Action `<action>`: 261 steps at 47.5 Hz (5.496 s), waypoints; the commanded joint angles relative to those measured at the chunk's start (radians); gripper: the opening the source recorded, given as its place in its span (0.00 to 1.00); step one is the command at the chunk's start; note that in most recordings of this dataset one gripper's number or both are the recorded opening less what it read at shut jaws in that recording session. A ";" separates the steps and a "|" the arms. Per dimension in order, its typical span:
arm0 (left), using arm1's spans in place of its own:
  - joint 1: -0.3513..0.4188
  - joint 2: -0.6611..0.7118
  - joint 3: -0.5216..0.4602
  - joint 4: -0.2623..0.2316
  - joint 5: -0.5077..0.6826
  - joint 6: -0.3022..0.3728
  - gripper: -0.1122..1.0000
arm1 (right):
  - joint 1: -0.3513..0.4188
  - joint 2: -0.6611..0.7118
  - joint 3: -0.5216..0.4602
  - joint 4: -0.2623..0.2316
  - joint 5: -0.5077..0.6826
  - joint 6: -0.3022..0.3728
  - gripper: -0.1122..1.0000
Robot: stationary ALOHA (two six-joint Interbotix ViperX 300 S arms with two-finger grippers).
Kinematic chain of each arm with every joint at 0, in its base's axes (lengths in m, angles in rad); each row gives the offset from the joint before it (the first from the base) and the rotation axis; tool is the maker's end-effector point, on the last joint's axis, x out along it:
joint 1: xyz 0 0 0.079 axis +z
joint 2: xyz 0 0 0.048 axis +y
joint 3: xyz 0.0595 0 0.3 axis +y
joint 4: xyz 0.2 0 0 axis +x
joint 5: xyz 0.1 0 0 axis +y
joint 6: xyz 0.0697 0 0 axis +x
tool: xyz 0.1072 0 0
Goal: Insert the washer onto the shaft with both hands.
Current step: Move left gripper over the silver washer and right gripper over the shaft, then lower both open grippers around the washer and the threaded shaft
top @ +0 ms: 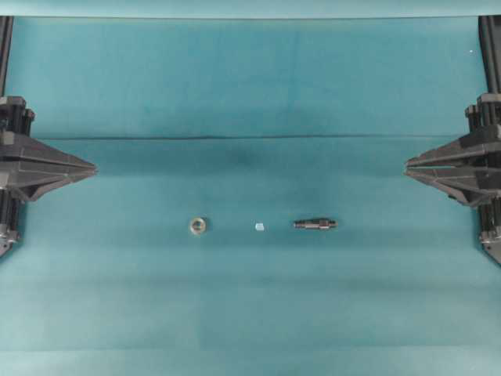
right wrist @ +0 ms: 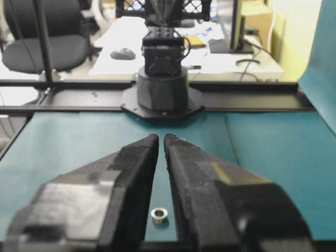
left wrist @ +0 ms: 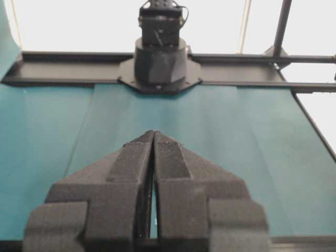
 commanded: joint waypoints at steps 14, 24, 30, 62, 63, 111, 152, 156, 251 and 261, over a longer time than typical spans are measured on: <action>-0.002 0.054 -0.101 0.012 0.184 -0.031 0.12 | 0.000 0.003 -0.054 0.011 0.245 0.040 0.01; -0.006 0.086 -0.104 0.012 0.209 -0.034 0.12 | 0.000 0.006 -0.061 0.009 0.275 0.048 0.01; -0.009 0.129 -0.123 0.012 0.238 -0.051 0.12 | 0.000 0.031 -0.091 0.017 0.299 0.075 0.01; -0.014 0.489 -0.357 0.014 0.555 -0.101 0.12 | -0.005 0.485 -0.311 0.009 0.693 0.156 0.01; -0.014 0.499 -0.364 0.014 0.563 -0.103 0.12 | -0.005 0.497 -0.321 0.008 0.706 0.156 0.01; -0.014 0.879 -0.583 0.018 0.778 -0.097 0.12 | 0.000 0.813 -0.523 -0.015 0.923 -0.031 0.01; -0.020 0.937 -0.505 0.018 0.600 -0.055 0.29 | 0.003 0.896 -0.522 -0.015 0.891 -0.031 0.80; -0.018 0.951 -0.508 0.018 0.611 -0.060 0.51 | 0.003 0.896 -0.522 -0.015 0.891 -0.029 0.93; -0.014 1.097 -0.538 0.018 0.565 -0.020 0.96 | 0.009 1.019 -0.431 -0.009 0.678 -0.023 0.87; -0.014 1.095 -0.538 0.018 0.563 -0.020 0.96 | 0.009 1.019 -0.431 -0.008 0.678 -0.021 0.87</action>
